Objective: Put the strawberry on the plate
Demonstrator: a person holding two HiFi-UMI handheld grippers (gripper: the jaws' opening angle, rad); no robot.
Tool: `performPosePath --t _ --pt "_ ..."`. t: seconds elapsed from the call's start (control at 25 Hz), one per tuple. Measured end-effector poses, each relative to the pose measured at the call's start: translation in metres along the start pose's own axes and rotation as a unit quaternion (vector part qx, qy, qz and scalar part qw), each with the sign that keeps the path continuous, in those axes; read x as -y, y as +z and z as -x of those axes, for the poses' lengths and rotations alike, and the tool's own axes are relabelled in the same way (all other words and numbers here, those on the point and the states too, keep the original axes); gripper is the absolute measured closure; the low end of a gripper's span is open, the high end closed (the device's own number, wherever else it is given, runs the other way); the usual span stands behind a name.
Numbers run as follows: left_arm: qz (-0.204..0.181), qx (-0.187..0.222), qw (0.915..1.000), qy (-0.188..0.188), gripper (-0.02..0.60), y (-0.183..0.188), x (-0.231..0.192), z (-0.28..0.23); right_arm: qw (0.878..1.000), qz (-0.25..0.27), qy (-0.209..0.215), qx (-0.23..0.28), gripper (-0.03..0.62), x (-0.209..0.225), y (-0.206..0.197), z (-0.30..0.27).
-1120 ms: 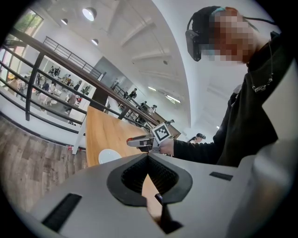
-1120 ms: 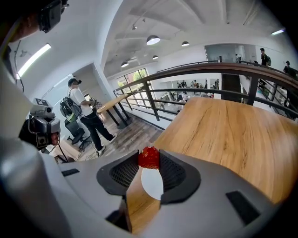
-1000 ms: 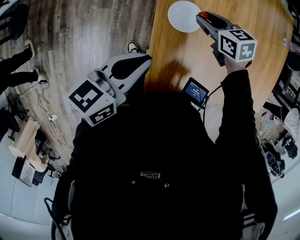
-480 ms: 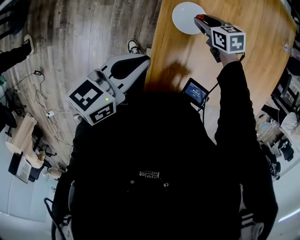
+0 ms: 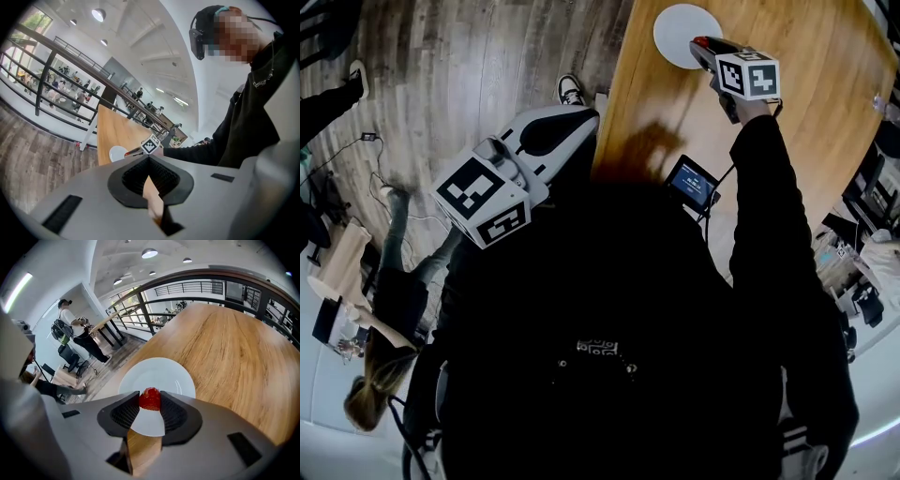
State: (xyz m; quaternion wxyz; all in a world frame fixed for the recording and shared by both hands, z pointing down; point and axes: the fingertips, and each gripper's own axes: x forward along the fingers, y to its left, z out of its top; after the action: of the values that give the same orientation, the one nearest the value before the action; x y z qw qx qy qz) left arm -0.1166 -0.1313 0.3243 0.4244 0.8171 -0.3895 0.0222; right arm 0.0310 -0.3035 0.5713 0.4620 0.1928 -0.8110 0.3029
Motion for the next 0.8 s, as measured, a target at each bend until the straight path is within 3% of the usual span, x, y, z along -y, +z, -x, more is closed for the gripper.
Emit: performPosePath --t 0.4,0.8 --pt "-0.004 0.002 1.0 0.007 0.581 -0.007 -0.001 0.01 1.0 0.015 -0.019 -0.002 0.436 0.0 -0.003 -0.008" --pt "-0.037 0.01 0.9992 0.008 0.581 0.001 0.015 0.016 0.998 0.016 -0.033 0.043 0.401 -0.011 0.017 0.023"
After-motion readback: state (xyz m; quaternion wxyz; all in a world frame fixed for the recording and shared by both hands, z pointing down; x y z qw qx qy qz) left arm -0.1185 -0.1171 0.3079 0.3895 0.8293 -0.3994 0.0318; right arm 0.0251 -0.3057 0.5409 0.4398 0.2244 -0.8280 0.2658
